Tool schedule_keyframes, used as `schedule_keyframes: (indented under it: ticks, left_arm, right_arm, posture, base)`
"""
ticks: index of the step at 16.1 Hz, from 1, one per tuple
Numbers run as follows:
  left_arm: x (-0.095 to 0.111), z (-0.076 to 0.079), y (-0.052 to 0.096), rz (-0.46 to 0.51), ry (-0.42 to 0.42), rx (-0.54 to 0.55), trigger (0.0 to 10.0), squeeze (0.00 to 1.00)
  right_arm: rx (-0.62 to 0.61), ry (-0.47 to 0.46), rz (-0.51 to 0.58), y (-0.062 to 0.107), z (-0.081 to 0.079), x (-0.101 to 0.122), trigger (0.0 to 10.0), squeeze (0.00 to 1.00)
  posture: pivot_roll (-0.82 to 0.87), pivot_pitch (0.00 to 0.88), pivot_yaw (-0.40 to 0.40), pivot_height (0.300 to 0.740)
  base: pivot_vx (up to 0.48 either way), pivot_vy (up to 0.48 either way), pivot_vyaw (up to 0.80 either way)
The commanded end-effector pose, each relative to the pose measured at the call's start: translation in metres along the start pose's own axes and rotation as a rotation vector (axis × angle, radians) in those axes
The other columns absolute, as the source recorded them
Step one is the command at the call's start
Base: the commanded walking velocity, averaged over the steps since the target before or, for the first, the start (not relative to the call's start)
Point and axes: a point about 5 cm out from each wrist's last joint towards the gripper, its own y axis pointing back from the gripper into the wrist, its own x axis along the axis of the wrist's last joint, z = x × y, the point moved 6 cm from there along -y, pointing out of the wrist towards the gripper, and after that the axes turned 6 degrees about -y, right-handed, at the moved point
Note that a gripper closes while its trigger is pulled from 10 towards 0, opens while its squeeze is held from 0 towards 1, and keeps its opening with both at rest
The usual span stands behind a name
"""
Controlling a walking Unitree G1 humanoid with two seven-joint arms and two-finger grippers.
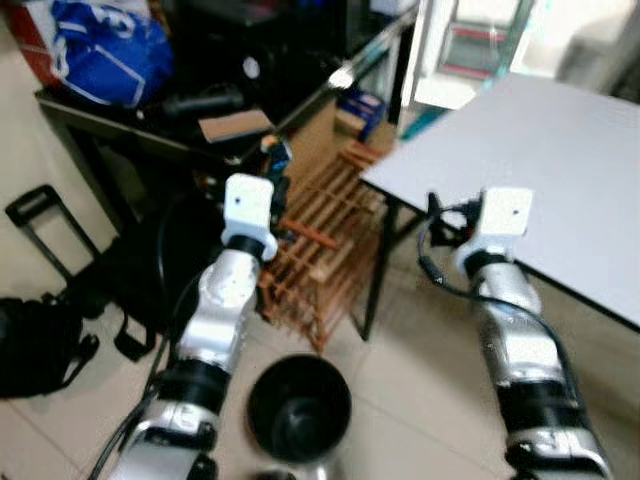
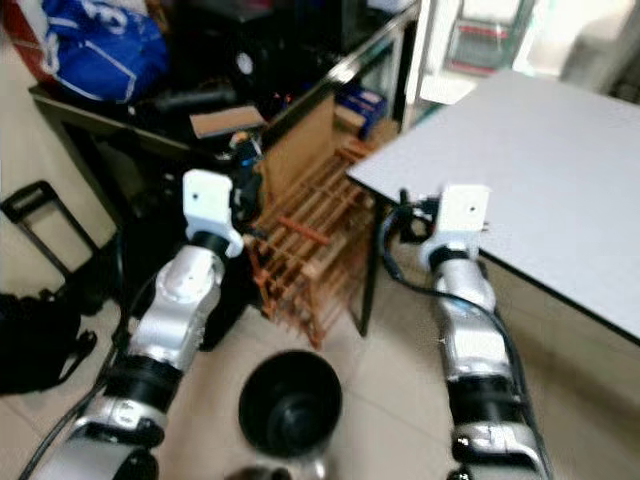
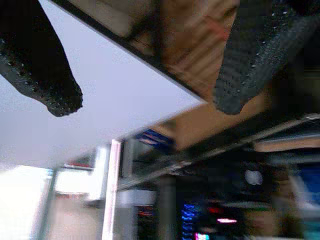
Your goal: Picking trash to rubbish bin
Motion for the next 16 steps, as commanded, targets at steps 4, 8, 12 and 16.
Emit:
schedule_keyframes:
  ticks: [4,8,12,16]
  left_arm:
    - [0.010,0.004,-0.003,0.036,0.011,-0.003,10.0,0.00]
    - [0.015,0.006,-0.003,0.061,0.037,-0.015,10.0,0.00]
    - [0.014,0.007,-0.002,0.060,0.037,-0.019,10.0,0.00]
    - [0.005,0.011,0.000,0.030,0.040,-0.033,10.0,0.00]
  right_arm:
    - [-0.014,0.040,0.002,0.000,0.008,0.001,10.0,0.00]
    - [-0.013,0.035,0.003,0.000,0.007,0.000,10.0,0.00]
    - [-0.008,0.033,0.000,0.000,0.006,-0.001,10.0,0.00]
    - [-0.001,0.034,-0.011,0.002,0.005,-0.005,10.0,0.00]
  posture:
    - [-0.06,0.063,0.052,0.740]
    - [-0.06,0.060,0.054,0.740]
    - [-0.06,0.057,0.054,0.740]
    - [-0.06,0.054,0.056,0.740]
  base:
    - [0.346,0.000,0.00]
    - [0.000,0.000,0.00]
    - [0.000,0.000,0.00]
    - [0.000,0.000,0.00]
